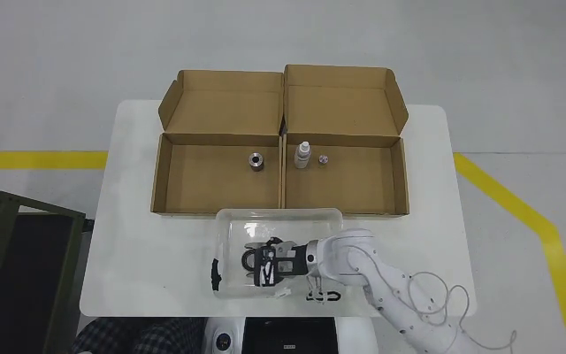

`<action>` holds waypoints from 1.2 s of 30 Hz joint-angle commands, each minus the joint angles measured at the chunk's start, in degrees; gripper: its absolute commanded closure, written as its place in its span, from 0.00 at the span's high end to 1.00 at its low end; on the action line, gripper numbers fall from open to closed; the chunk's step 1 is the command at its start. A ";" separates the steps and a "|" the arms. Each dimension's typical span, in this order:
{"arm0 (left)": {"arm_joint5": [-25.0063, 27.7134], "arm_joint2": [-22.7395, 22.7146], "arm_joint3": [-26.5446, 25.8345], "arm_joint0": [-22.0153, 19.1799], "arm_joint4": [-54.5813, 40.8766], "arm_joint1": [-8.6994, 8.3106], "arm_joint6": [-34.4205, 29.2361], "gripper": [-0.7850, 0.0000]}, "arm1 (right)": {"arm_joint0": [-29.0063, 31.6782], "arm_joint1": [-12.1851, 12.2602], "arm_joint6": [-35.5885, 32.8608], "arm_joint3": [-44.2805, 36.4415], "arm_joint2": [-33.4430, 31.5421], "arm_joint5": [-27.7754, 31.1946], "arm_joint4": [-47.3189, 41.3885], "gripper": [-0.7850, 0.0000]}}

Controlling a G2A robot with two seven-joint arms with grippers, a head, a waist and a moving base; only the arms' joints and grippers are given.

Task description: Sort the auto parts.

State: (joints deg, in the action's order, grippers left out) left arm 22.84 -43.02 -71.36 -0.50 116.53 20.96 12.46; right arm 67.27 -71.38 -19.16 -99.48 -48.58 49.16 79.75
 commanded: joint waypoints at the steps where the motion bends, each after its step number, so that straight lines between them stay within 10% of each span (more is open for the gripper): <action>1: 0.00 0.00 0.00 0.00 0.00 0.00 0.00 1.00 | 0.34 0.22 0.36 -1.02 -0.93 -0.15 -0.79 0.00; 36: 0.00 0.00 0.00 0.00 0.00 0.00 0.00 1.00 | 0.53 1.73 3.35 -11.84 -11.00 -8.60 -21.50 0.00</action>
State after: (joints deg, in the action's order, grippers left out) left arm 22.84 -43.02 -71.36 -0.50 116.53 20.96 12.46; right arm 67.85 -69.65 -15.82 -111.29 -59.60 40.66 58.54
